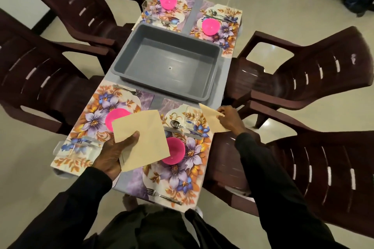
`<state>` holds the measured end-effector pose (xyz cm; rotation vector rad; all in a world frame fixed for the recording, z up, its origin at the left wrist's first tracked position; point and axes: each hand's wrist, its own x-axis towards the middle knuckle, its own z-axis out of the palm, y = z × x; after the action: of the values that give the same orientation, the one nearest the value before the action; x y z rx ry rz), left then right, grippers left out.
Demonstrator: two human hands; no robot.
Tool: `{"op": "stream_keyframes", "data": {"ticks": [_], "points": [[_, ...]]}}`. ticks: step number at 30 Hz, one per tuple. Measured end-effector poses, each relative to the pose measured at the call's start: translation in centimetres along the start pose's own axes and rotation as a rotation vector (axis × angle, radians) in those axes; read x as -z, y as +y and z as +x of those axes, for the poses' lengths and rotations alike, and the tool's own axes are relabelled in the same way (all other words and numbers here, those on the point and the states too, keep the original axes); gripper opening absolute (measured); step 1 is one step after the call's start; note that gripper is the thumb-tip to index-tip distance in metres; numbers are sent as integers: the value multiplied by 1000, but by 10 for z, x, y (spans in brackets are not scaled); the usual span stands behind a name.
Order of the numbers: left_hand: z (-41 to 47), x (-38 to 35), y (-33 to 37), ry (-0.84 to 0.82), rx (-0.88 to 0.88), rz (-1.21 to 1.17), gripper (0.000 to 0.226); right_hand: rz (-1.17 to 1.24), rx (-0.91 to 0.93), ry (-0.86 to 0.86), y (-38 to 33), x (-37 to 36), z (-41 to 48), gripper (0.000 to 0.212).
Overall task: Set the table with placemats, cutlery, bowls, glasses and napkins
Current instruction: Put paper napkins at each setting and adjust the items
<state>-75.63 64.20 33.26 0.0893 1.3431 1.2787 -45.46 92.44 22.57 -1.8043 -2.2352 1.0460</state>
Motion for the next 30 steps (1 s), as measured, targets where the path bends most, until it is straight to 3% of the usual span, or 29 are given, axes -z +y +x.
{"op": "stream_keyframes", "data": {"ticks": [3,5,10,13,16,18,22,26,28,30], "points": [[-3,2,0,50,-1,-58,52,-32,20,-132,2,-10,40,21],[-6,4,-1,86,0,-57,45,-44,35,-183,6,-22,60,22],[-7,13,-7,158,-28,-40,71,-47,39,-159,16,-58,82,22],[-8,16,-8,169,-30,-66,61,-54,99,-102,18,-69,83,21],[-5,19,-9,184,-37,-62,96,-59,178,-48,18,-74,82,26],[-4,18,-8,189,-40,-48,107,-61,197,-17,17,-75,80,29],[-2,13,-9,193,-48,-53,108,-56,214,5,13,-77,79,24],[-5,10,-7,209,-29,-97,60,-69,182,-37,17,-73,86,21],[-5,11,-6,218,-30,-80,68,-48,180,-22,22,-66,88,16],[-7,11,-4,219,-41,-51,97,16,160,-11,25,-54,89,13]]}}
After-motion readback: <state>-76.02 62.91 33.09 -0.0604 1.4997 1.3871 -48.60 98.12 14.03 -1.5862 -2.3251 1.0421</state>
